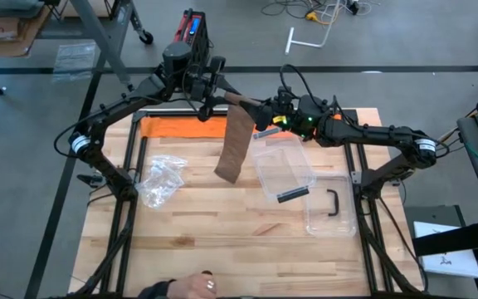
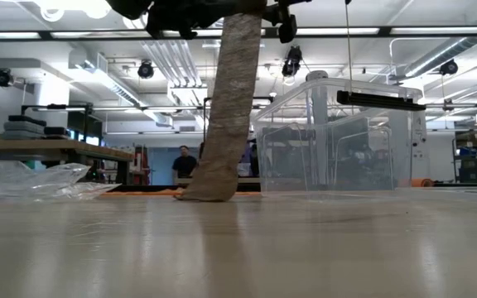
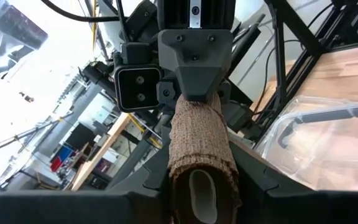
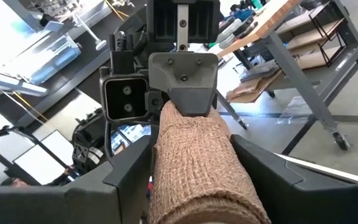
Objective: Roll bandage
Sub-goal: Roll the brown bandage
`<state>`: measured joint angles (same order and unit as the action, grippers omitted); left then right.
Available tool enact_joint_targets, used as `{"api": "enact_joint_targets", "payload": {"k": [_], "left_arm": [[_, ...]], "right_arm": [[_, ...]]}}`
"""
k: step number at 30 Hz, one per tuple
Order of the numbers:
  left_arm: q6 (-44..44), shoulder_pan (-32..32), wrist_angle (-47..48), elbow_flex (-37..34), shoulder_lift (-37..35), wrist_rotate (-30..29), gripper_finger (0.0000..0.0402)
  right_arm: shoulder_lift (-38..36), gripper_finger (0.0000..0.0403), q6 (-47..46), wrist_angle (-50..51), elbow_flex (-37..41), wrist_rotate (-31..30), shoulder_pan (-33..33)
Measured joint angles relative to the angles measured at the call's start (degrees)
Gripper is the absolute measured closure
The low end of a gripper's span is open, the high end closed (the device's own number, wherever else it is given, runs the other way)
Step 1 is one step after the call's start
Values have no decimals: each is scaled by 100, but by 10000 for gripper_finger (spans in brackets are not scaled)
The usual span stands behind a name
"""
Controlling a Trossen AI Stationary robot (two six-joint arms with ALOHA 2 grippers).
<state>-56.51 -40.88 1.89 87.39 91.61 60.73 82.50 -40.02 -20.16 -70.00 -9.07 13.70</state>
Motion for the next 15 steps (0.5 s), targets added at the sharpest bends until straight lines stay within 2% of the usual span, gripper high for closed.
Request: {"api": "enact_joint_targets", "payload": {"k": [6,15], "left_arm": [[-140,0,-3,-2,-14,-11,286],[-46,2,-33,-2,-46,-26,297]], "right_arm": [[0,193,-6,15,0,35,19],[0,180,86,27,0,64,17]]}}
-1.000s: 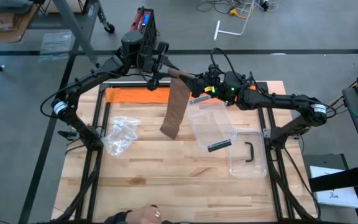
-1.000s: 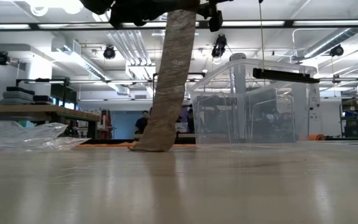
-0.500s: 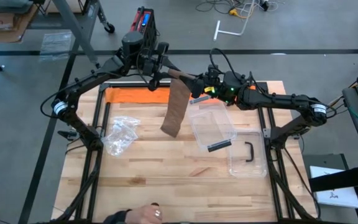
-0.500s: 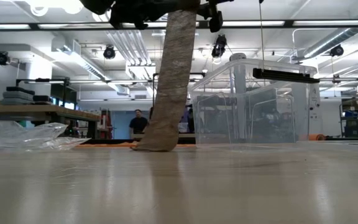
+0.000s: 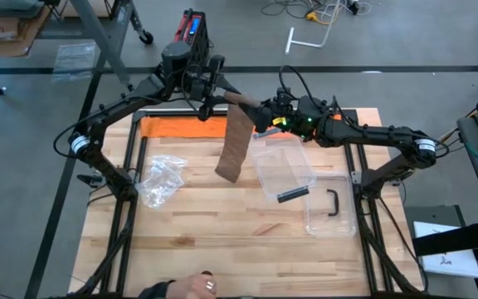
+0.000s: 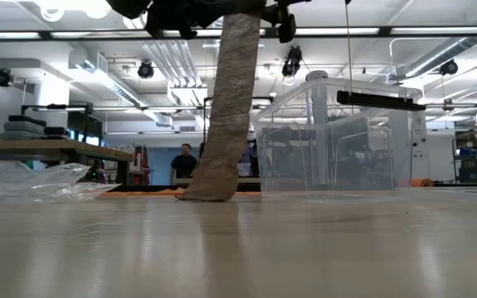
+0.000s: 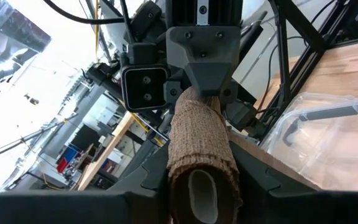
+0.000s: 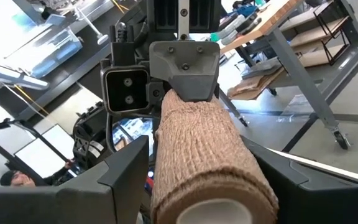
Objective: Roll bandage
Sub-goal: Roll the brown bandage
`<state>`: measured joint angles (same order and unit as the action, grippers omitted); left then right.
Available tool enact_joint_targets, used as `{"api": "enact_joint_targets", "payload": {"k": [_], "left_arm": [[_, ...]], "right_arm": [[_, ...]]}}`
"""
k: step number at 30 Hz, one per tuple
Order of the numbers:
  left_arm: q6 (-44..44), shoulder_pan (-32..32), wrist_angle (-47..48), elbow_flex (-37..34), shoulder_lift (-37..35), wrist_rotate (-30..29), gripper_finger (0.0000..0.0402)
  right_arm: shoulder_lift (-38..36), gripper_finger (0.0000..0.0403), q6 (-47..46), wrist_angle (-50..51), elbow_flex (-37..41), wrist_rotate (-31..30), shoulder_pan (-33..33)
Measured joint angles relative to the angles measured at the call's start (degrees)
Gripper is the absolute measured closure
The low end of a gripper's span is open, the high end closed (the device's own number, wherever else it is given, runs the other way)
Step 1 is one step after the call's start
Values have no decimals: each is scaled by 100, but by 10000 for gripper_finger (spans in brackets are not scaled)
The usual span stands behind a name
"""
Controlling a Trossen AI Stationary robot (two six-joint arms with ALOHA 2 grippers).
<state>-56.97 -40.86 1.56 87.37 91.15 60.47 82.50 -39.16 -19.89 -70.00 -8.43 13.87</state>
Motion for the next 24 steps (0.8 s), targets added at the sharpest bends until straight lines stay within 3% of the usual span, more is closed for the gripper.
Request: {"api": "enact_joint_targets", "payload": {"k": [14,24], "left_arm": [[-108,4,86,0,-11,32,296],[-278,13,98,0,-11,2,286]], "right_arm": [[2,193,-94,-161,11,-52,11],[2,174,-87,-186,11,-61,15]]}}
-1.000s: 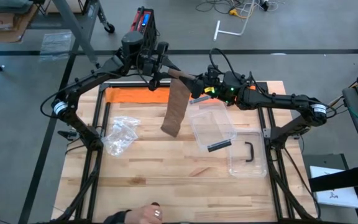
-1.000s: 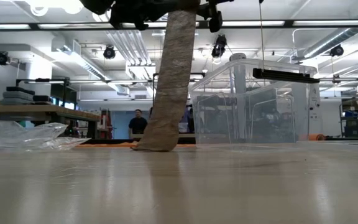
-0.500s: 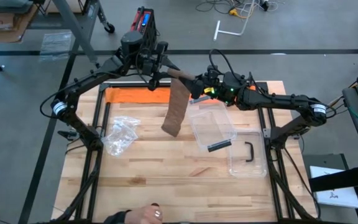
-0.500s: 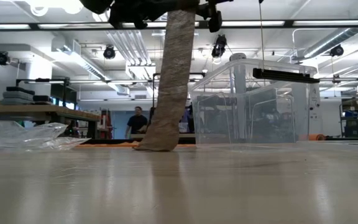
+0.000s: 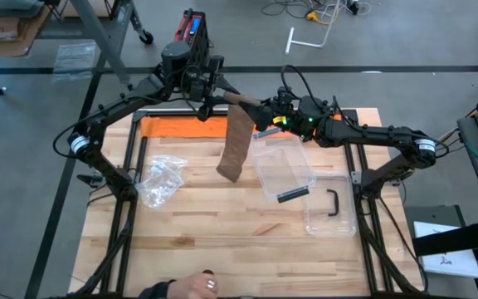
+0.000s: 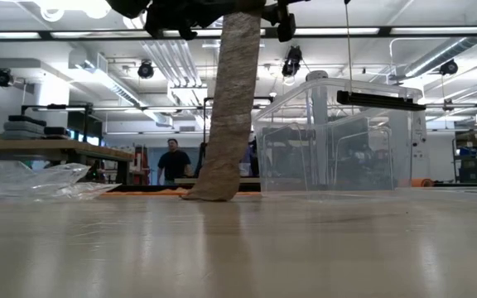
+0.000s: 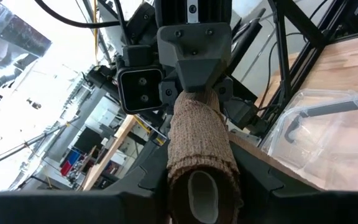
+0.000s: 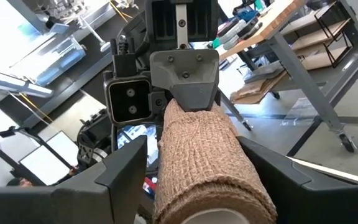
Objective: Roll bandage
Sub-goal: Roll the brown bandage
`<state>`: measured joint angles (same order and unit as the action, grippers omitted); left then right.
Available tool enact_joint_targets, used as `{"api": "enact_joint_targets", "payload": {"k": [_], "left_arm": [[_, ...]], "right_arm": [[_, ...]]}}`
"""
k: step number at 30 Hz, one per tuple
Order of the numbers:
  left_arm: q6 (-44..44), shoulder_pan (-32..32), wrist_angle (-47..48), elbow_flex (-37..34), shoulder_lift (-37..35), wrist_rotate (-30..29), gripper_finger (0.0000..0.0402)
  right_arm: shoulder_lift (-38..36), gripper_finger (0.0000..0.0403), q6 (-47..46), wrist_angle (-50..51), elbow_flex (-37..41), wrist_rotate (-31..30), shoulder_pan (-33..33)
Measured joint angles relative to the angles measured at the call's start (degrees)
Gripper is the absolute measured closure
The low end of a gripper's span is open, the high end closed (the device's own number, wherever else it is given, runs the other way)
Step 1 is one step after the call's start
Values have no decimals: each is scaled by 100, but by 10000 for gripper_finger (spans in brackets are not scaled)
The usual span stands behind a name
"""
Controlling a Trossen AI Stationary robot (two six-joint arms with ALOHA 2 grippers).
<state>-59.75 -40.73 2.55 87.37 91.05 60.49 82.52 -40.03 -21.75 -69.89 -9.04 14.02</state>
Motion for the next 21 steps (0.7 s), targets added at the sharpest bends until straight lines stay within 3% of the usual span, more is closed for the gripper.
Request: {"api": "enact_joint_targets", "payload": {"k": [10,14,21], "left_arm": [[663,2,-2,0,2,0,275],[1830,2,18,-6,-5,-22,242],[4012,18,49,-11,-5,-38,176]], "right_arm": [[0,258,283,65,-2,-28,2],[0,282,721,48,-2,-15,2],[0,280,1578,62,-20,2,2]]}}
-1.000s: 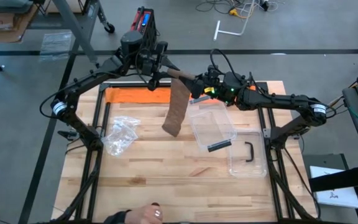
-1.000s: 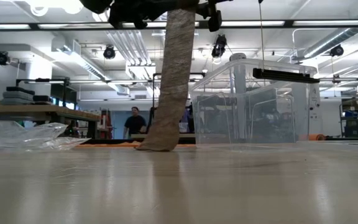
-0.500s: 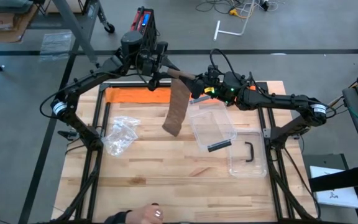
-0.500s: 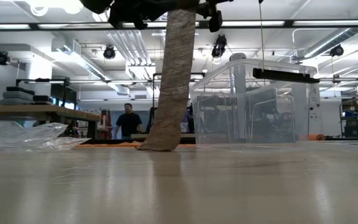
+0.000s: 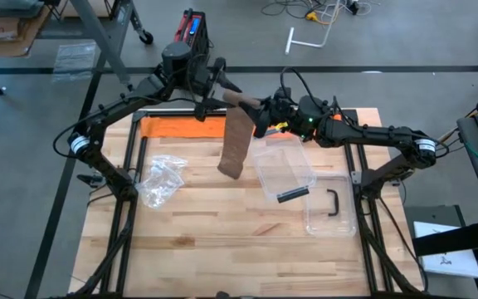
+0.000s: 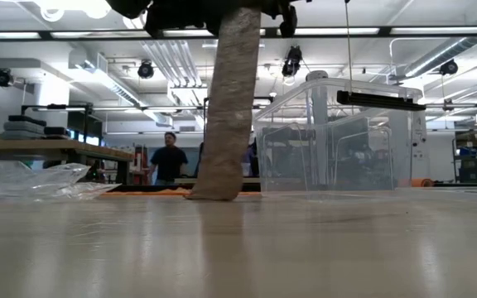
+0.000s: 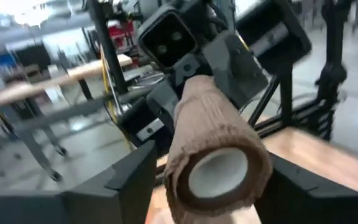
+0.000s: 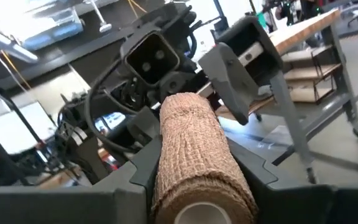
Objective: Roll bandage
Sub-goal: Roll the brown bandage
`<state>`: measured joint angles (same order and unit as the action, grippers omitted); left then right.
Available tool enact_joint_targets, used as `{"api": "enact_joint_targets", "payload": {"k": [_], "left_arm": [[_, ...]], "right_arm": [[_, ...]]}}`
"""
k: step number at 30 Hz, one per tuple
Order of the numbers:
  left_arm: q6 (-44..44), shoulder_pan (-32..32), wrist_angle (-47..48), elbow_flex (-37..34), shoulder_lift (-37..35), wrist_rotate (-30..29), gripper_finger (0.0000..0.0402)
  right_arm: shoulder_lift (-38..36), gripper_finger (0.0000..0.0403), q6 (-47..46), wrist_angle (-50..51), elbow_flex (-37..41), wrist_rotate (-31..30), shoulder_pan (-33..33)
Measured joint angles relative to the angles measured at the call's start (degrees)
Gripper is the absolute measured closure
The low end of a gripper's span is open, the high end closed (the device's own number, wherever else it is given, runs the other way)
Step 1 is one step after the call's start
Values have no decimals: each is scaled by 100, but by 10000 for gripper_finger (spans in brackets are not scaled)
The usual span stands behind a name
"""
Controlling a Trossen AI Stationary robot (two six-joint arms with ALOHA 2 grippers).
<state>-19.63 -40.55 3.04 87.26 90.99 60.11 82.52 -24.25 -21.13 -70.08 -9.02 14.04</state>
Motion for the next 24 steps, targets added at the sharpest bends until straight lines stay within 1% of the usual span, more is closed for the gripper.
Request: {"api": "enact_joint_targets", "payload": {"k": [4,8,14,24], "left_arm": [[483,13,23,0,5,34,158],[848,13,18,0,5,168,156],[1778,45,12,2,14,187,174],[2555,83,-15,2,31,174,200]], "right_arm": [[0,284,314,146,2,-163,-2],[0,284,478,187,2,-193,-2],[0,285,763,195,2,-192,-2],[0,289,1308,180,9,-181,-7]]}}
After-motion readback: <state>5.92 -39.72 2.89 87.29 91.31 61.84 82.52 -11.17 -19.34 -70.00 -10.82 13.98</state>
